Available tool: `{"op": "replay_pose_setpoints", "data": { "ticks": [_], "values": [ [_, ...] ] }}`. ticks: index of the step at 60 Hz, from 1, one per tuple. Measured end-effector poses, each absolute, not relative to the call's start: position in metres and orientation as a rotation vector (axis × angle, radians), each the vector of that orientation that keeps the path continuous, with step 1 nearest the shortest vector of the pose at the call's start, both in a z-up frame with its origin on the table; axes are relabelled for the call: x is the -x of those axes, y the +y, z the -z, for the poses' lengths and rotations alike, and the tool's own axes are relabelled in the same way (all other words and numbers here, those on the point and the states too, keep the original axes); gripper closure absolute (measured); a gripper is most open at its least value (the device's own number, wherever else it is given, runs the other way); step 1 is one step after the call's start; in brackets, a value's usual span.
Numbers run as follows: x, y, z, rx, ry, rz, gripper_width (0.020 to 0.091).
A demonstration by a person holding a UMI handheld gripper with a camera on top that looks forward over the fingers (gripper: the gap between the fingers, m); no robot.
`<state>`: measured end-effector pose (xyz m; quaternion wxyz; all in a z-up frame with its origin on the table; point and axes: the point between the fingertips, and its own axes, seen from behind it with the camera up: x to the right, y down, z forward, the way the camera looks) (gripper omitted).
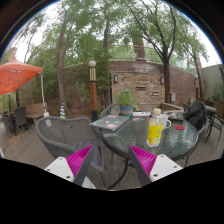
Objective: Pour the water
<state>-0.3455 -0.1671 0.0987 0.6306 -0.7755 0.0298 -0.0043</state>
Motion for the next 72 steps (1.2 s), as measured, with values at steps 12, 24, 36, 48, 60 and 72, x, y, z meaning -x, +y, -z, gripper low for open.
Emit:
{"op": "replay_pose_setpoints", "data": {
  "ticks": [12, 24, 36, 48, 60, 72],
  "values": [
    [0.325, -0.166, -0.094, 1.774, 0.12, 0.014, 0.0285],
    [0.277, -0.166, -0.102, 1.749, 0.142, 0.054, 0.0293],
    [0.192, -0.126, -0.108, 1.7, 0.195, 0.167, 0.0285],
    [0.141, -0.059, -0.114, 1.66, 0.192, 0.227, 0.0283],
    [0.123, 0.006, -0.107, 1.647, 0.144, 0.244, 0.0285],
    [0.119, 0.028, -0.094, 1.665, 0.174, 0.219, 0.0591]
  ]
}}
